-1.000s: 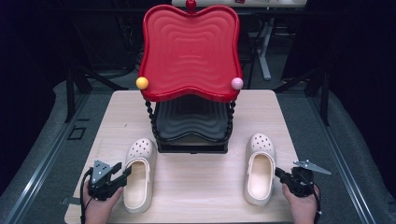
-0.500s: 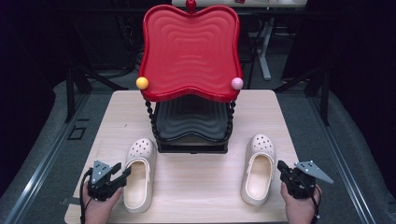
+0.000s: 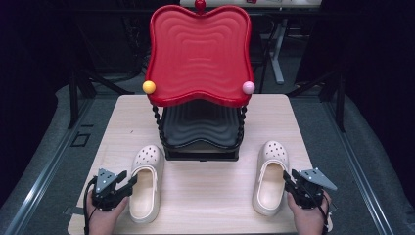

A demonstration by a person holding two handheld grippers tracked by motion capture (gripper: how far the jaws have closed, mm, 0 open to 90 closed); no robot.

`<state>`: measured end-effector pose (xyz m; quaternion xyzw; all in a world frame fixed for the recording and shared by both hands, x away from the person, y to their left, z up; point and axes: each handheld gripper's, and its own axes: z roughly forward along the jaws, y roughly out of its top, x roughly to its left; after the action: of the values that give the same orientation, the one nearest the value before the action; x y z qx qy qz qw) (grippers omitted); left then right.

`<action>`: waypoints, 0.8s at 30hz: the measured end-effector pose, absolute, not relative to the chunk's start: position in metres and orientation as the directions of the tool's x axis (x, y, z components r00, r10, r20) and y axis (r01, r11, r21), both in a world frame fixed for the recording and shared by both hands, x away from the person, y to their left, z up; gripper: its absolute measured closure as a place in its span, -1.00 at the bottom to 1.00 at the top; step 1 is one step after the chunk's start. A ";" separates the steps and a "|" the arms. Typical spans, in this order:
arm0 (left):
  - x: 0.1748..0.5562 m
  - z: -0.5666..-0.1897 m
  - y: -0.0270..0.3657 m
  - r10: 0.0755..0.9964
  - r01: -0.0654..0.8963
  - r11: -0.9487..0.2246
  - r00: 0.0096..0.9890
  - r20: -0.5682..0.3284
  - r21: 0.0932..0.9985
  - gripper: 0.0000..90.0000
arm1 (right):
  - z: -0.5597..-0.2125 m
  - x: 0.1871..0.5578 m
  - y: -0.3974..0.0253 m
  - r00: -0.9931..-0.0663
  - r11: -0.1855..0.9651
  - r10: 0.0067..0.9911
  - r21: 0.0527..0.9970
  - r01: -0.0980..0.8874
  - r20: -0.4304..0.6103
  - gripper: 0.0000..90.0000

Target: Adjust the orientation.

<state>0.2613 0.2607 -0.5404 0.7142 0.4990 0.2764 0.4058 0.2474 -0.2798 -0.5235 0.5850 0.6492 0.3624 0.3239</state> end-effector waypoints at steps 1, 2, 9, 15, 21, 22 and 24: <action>0.261 -0.540 0.261 0.937 0.488 -0.172 0.349 -0.010 0.856 0.23 | -0.525 0.249 -0.278 -0.107 0.056 0.994 0.845 0.531 0.002 0.44; 0.261 -0.540 0.261 0.937 0.487 -0.171 0.349 -0.012 0.856 0.23 | -0.527 0.250 -0.277 -0.103 0.060 0.995 0.838 0.542 -0.005 0.43; 0.261 -0.540 0.261 0.937 0.489 -0.172 0.350 -0.012 0.855 0.23 | -0.529 0.257 -0.269 -0.084 0.090 0.995 0.822 0.563 -0.051 0.62; 0.261 -0.540 0.262 0.936 0.487 -0.169 0.351 -0.014 0.857 0.22 | -0.526 0.253 -0.270 -0.186 0.102 0.983 0.816 0.568 0.007 0.66; 0.261 -0.540 0.261 0.936 0.484 -0.169 0.351 -0.014 0.858 0.22 | -0.523 0.248 -0.262 -0.238 0.138 0.971 0.821 0.554 -0.003 0.67; 0.261 -0.540 0.261 0.936 0.484 -0.168 0.351 -0.014 0.859 0.22 | -0.523 0.248 -0.261 -0.241 0.140 0.971 0.820 0.555 -0.002 0.67; 0.261 -0.540 0.261 0.936 0.484 -0.168 0.351 -0.015 0.859 0.22 | -0.524 0.248 -0.258 -0.239 0.139 0.971 0.820 0.555 -0.003 0.66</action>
<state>0.2606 0.2612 -0.5397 0.7126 0.4982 0.2761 0.4096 0.2479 -0.2575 -0.5243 0.5464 0.6983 0.3633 0.2862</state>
